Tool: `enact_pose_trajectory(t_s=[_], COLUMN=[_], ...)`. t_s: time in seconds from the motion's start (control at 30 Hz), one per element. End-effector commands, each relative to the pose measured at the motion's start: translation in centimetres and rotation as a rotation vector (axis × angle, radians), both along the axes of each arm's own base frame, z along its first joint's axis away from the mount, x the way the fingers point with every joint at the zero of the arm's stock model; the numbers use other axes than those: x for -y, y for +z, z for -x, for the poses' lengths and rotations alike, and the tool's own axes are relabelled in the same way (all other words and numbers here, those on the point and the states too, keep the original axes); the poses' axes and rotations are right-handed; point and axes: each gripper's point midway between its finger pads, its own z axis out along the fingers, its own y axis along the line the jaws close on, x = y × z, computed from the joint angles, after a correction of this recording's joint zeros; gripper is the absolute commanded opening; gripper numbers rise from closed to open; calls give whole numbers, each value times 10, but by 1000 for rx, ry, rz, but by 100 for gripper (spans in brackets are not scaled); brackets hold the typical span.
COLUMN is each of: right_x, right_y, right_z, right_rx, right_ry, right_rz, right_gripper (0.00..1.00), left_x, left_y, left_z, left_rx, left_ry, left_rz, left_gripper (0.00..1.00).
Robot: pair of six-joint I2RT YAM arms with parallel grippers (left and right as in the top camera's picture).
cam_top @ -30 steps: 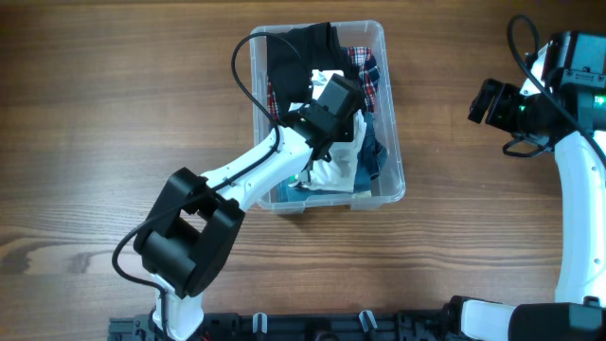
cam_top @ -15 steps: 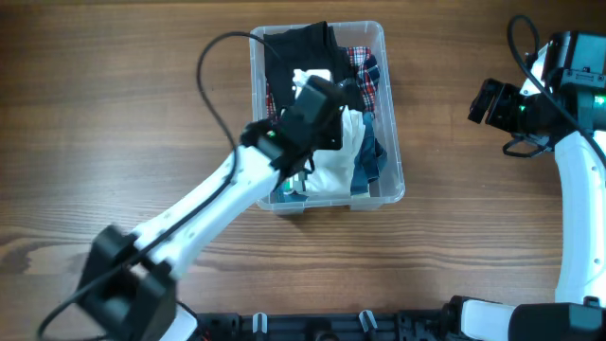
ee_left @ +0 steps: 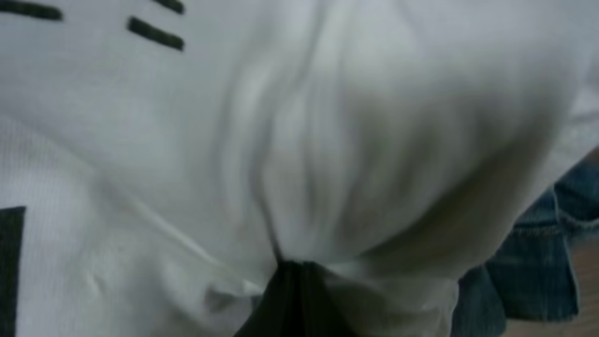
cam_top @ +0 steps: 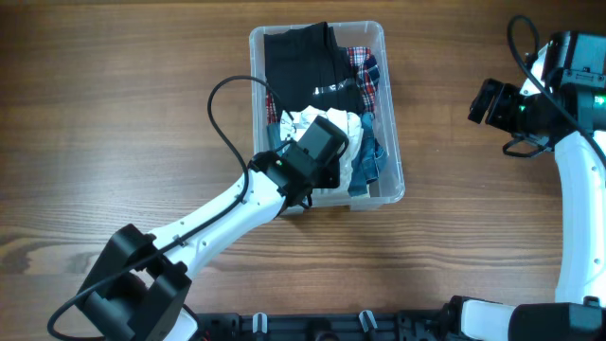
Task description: Pack container
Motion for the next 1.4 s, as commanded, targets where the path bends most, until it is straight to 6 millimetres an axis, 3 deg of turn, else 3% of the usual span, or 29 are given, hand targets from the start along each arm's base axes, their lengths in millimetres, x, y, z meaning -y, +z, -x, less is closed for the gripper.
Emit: enact_pose_trajectory(t_s=[0.0, 0.1, 0.17, 0.37, 0.43, 0.5, 0.6, 0.77, 0.87, 1.0, 1.17, 1.27, 1.37], right_x=[1, 1, 1, 1, 1, 1, 1, 1, 1, 1, 1, 1, 1], right_y=[0, 0, 0, 0, 0, 0, 0, 0, 0, 0, 0, 0, 0], right_z=[0, 0, 0, 0, 0, 0, 0, 0, 0, 0, 0, 0, 0], right_rx=[2, 2, 2, 2, 2, 3, 2, 2, 2, 2, 2, 3, 3], right_ry=[9, 9, 9, 9, 9, 9, 9, 9, 9, 9, 9, 9, 9], right_rz=[9, 8, 8, 8, 8, 8, 8, 8, 8, 8, 8, 8, 8], right_gripper=[100, 100, 100, 100, 100, 100, 100, 100, 100, 100, 100, 100, 100], left_x=[-18, -10, -3, 21, 20, 13, -5, -24, -33, -23, -38, -34, -15], left_y=[-36, -24, -4, 126, 184, 216, 243, 254, 245, 217, 167, 147, 142], left_z=[22, 18, 11, -20, -29, -36, -52, -88, -119, -148, -186, -197, -198], left_rx=[-114, -87, -34, 377, 605, 747, 903, 1033, 1070, 1072, 1068, 1050, 1037], left_ry=[64, 54, 51, -78, -125, -112, -23, 54, 79, -56, -28, -40, -111], left_rz=[-32, 15, 66, 276, 307, 293, 220, 165, 185, 270, 249, 248, 286], left_gripper=[4, 4, 4, 4, 4, 4, 4, 4, 4, 4, 4, 4, 4])
